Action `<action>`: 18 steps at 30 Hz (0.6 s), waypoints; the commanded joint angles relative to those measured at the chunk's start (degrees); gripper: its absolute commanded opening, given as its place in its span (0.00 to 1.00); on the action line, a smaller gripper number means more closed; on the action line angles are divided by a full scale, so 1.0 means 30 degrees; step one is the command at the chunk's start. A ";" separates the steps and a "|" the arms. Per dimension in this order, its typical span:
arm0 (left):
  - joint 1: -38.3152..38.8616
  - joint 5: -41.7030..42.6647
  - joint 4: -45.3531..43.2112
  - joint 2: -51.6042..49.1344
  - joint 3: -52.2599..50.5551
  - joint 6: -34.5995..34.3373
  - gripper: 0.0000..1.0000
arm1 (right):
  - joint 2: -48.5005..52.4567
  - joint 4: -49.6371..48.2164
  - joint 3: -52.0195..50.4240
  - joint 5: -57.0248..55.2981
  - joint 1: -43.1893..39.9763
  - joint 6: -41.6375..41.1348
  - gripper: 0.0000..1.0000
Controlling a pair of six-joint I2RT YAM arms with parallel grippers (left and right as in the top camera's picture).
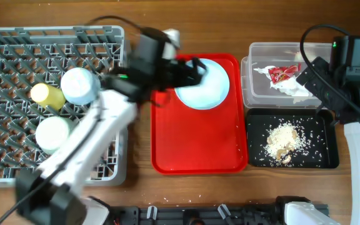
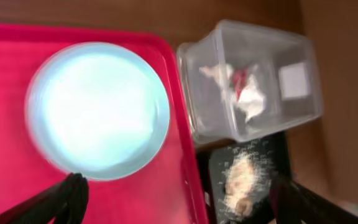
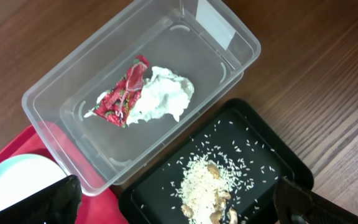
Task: Sort waste into correct bins and load items into the dishwasher rack
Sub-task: 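Move the left gripper right and grasp the pale blue plate rim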
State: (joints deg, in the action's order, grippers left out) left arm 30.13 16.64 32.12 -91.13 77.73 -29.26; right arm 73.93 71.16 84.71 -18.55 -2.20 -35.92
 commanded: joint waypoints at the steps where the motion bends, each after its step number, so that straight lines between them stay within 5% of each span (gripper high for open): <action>1: 0.3592 -0.5909 -0.2441 -0.3337 -0.0051 0.0896 0.94 | 0.0080 0.0000 0.0080 -0.0503 -0.0058 -0.0036 1.00; 5: 0.5799 -0.6892 -0.5807 -0.7825 -0.0051 0.4765 0.92 | 0.0080 0.0000 0.0073 -0.0503 -0.0058 -0.0036 1.00; 12: 0.5748 -0.6943 -0.5909 -1.0673 -0.0051 0.4765 0.80 | 0.0080 0.0000 0.0080 -0.0503 -0.0058 -0.0029 1.00; 13: 0.5741 -0.6943 -0.5843 -1.0681 -0.0051 0.4765 0.70 | 0.0080 0.0000 0.0080 -0.0503 -0.0058 -0.0029 1.00; 16: 0.5734 -0.7074 -0.5268 -1.0542 -0.0051 0.4896 0.04 | 0.0080 0.0000 0.0080 -0.0503 -0.0058 -0.0029 1.00; 18: 0.5734 -0.9056 -0.4109 -0.9872 -0.0051 0.5136 0.04 | 0.0080 0.0000 0.0080 -0.0503 -0.0058 -0.0029 1.00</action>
State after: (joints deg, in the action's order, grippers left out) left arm 47.48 -5.34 15.86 -120.64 78.54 -14.22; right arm 73.95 71.18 84.68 -18.55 -2.20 -35.94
